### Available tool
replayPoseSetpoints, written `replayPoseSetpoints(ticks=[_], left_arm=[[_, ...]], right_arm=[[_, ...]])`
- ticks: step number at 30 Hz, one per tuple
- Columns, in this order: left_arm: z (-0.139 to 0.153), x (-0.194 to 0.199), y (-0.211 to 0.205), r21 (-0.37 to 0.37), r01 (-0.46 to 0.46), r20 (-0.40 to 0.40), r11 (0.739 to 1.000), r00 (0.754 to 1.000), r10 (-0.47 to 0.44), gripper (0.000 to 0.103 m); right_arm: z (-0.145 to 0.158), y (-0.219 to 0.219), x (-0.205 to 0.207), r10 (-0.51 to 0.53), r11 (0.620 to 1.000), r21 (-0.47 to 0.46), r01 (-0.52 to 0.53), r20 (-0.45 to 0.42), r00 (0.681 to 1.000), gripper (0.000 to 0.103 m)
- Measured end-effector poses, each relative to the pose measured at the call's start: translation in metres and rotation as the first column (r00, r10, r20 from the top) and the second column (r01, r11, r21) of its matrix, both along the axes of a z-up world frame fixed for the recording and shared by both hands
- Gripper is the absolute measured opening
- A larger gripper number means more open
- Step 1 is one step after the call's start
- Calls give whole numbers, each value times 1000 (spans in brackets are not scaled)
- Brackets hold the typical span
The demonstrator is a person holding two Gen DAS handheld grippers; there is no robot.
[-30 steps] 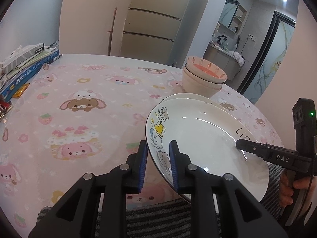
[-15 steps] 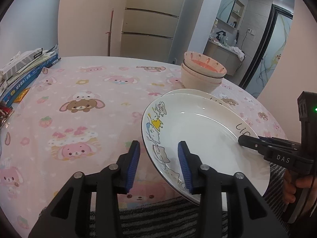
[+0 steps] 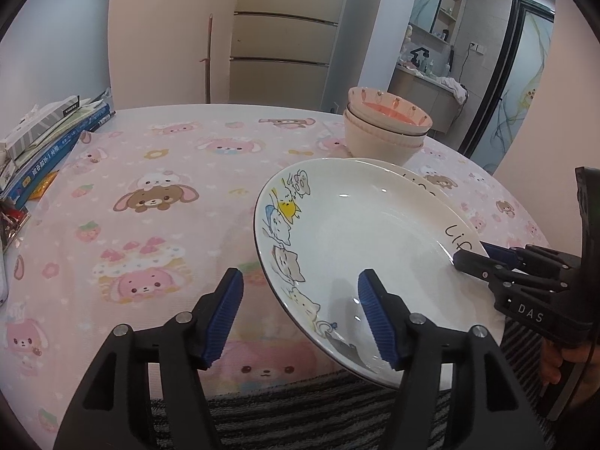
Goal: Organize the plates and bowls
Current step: 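Lower the cartoon plate onto the 'life' plates and open the right tool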
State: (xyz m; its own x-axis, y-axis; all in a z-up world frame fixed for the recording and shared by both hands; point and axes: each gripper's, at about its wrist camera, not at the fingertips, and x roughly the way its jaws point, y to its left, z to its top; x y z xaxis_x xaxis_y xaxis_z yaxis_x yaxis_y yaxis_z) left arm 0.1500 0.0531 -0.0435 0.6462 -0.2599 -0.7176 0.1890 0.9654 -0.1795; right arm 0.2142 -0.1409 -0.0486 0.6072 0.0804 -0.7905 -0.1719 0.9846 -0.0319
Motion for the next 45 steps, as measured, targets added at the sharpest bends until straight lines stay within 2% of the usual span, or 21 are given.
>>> replayPoseSetpoints(ticks=[7, 10, 12, 15, 16, 18, 19, 21, 23, 28, 34, 37, 41, 43, 44, 45], left_arm=[[4, -4, 1, 6, -13, 30, 1000, 999, 13, 66], [7, -7, 2, 8, -17, 53, 1000, 998, 17, 72], [9, -8, 1, 12, -19, 68, 1000, 998, 18, 72], [8, -7, 0, 20, -19, 63, 1000, 998, 17, 71], [7, -5, 0, 21, -19, 54, 1000, 998, 17, 58], [2, -2, 1, 22, -21, 22, 1000, 1000, 20, 39], [0, 1, 3, 16, -30, 4, 999, 1000, 30, 42], [-1, 1, 5, 0, -31, -1, 1000, 1000, 31, 42], [0, -1, 3, 12, -29, 8, 1000, 1000, 29, 40], [4, -6, 3, 0, -16, 36, 1000, 999, 16, 31], [9, -10, 12, -47, -53, 69, 997, 996, 57, 21], [10, -10, 13, -58, -59, 72, 997, 995, 63, 20], [9, -8, 2, -2, -36, 64, 999, 997, 36, 20], [6, -5, -1, -19, 4, 43, 1000, 999, -4, 19], [4, -3, -2, -31, 26, 32, 999, 999, -25, 18], [2, -1, -5, -23, 40, 19, 999, 999, -39, 15]], right_arm=[[0, 7, -2, 36, 999, -7, -36, 3, 999, 50], [2, 7, -5, 36, 999, -6, -36, 11, 999, 55], [6, 7, -8, 33, 999, -3, -33, 34, 999, 69], [11, 10, -12, 51, 998, -26, -49, 80, 995, 69], [10, 11, -12, 66, 997, -35, -63, 78, 995, 69], [7, 14, -9, 80, 996, -30, -78, 57, 995, 69], [6, 14, -8, 80, 997, -15, -80, 45, 996, 69], [7, 12, -9, 74, 997, 12, -74, 48, 996, 69], [11, 11, -11, 65, 998, 1, -65, 76, 995, 69], [20, -2, -11, 7, 1000, 28, -10, 118, 993, 69], [20, -14, -7, -26, 999, 23, 23, 117, 993, 69], [19, -19, -4, -38, 999, 37, 35, 105, 994, 69], [13, -24, 1, -28, 995, 102, 22, 50, 998, 61], [11, -25, 2, -16, 990, 143, 13, 24, 1000, 58], [11, -26, 2, -24, 990, 137, 20, 28, 999, 57], [11, -25, 2, -34, 993, 116, 30, 36, 999, 51]])
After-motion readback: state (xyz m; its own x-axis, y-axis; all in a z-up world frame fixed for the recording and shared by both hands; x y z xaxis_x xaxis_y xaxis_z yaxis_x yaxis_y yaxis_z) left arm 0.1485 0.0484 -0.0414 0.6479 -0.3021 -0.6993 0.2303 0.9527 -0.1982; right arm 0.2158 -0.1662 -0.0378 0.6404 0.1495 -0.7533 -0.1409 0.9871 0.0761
